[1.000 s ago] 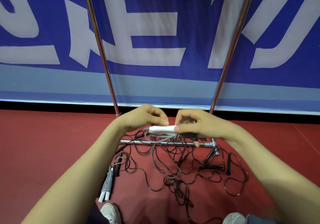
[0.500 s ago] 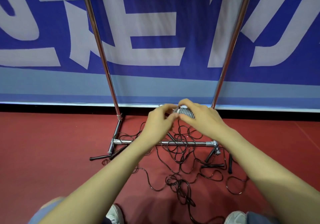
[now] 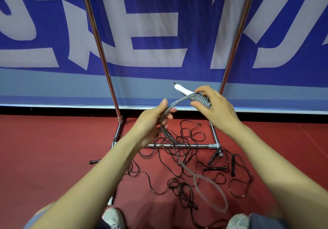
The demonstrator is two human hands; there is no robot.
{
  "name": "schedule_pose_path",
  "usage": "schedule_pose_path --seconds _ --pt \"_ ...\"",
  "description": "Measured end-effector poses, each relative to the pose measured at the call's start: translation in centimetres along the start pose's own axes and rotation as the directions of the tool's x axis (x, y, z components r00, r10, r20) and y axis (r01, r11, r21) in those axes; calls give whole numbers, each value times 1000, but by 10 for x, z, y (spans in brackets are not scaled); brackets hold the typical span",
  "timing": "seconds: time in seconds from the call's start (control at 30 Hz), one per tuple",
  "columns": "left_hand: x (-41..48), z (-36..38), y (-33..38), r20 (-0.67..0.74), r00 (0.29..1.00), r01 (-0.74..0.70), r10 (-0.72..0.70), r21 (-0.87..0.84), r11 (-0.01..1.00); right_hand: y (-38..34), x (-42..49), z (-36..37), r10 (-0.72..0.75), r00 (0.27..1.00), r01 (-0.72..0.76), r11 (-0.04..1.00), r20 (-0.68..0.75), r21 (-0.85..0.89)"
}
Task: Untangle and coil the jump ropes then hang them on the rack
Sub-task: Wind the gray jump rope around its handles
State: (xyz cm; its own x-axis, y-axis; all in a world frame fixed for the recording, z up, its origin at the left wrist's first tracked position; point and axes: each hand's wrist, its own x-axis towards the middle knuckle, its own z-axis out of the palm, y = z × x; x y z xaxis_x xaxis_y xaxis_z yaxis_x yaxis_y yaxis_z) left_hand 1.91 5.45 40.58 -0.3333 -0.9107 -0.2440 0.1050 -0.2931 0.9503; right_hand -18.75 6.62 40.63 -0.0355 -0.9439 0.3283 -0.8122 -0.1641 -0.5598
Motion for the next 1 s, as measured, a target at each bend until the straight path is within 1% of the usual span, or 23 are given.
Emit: schedule_pose_path --seconds 0.07,0.17,0.23,0.3,0.4,0.43,0.5,0.57,0.6,0.67,0.73,0.77,0.83,0.93,1.0 --pt "-3 1 5 46 999 26 -26 20 999 0 -1 0 -17 1000 17 1000 10 -14" --pt "-6 5 11 145 983 104 -111 54 993 -3 -3 0 -52 998 53 998 17 -25" --pt "-5 7 11 235 962 141 -142 18 990 -5 -3 2 -85 996 87 994 29 -69" --pt "-2 7 10 295 943 179 -157 -50 983 -6 -3 3 -114 992 119 983 46 -138" --pt "2 4 11 306 923 280 -232 -126 952 -5 -2 2 -137 990 142 973 38 -184" --pt "2 3 10 301 918 308 -258 -132 942 -5 -2 2 -142 989 147 971 38 -187" --pt "3 1 8 269 921 320 -283 -103 942 -6 -2 3 -154 987 161 965 50 -208" --pt "4 1 6 193 945 285 -266 -80 955 -5 -2 4 -153 986 164 959 65 -231" --pt "4 0 6 140 963 239 -229 -55 970 -4 -2 4 -146 987 159 959 71 -235" --pt "2 0 7 52 994 88 -92 78 993 -3 -3 5 -127 988 146 959 93 -242" --pt "-2 3 7 50 997 -65 56 227 972 -3 -2 7 -110 986 136 963 123 -232" --pt "-3 5 5 65 992 -118 104 269 956 -4 -2 9 -97 987 121 973 129 -196" --pt "-5 7 2 87 986 -164 145 278 947 -5 0 9 -65 991 75 994 117 -81" --pt "-3 3 1 104 988 -135 111 267 954 -6 2 6 -38 997 29 992 73 121" --pt "-1 -2 0 113 988 -132 104 289 948 -8 1 1 -22 995 -11 949 102 315"
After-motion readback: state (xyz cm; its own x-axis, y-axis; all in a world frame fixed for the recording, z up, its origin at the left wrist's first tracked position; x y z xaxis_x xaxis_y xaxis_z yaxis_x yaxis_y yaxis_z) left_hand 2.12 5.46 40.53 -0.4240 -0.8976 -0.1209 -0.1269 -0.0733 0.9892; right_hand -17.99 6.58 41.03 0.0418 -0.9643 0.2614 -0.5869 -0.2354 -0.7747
